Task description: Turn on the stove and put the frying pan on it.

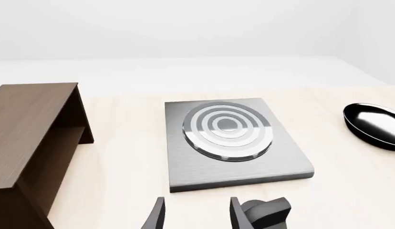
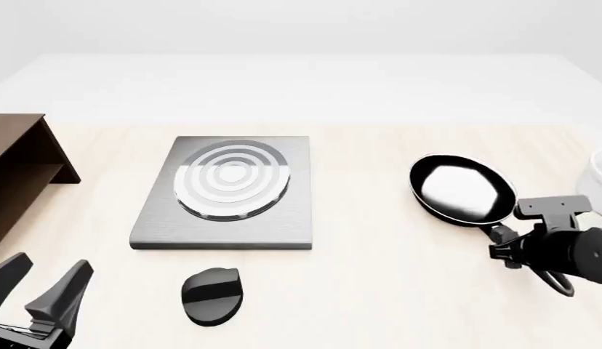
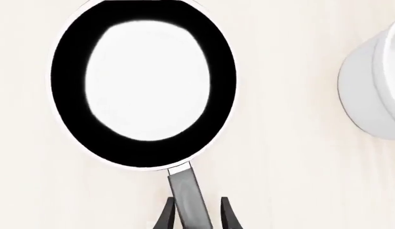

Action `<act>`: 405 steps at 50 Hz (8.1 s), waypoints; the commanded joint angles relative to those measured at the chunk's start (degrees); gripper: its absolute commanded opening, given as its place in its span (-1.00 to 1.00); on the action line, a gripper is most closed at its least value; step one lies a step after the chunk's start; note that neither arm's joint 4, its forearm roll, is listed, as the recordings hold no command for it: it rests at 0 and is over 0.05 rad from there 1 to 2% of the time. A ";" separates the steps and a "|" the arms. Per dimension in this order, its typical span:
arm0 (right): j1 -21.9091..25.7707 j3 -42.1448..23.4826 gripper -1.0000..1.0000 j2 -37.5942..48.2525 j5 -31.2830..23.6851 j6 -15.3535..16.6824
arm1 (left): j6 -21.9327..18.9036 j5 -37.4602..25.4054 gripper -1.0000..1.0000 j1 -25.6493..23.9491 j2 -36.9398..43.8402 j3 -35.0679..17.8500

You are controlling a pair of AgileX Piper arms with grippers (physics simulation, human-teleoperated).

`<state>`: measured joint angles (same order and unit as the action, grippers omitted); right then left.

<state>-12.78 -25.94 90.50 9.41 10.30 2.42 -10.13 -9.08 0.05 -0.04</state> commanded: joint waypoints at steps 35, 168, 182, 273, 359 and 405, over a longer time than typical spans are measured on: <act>0.75 -1.08 -1.00 -17.79 -13.00 1.79 | 0.02 0.00 1.00 0.29 -0.01 0.03; 47.40 -12.61 -1.00 -12.07 -3.09 -0.91 | 0.67 1.22 1.00 0.50 -0.03 0.03; 49.97 -13.47 -1.00 -8.97 -0.76 -1.32 | 0.82 1.39 1.00 0.44 -0.03 0.03; 54.97 -28.21 -1.00 13.25 4.20 -6.57 | 1.40 1.86 1.00 0.24 -0.03 0.03; 56.33 -26.64 1.00 7.08 2.05 -6.33 | 1.16 2.25 1.00 0.21 -0.04 0.03; 50.23 -12.23 1.00 -20.57 -5.08 -4.26 | 1.00 1.72 1.00 1.07 -0.03 0.03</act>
<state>39.52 -40.87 75.58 6.40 5.69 3.28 -8.24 -8.42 0.02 -0.05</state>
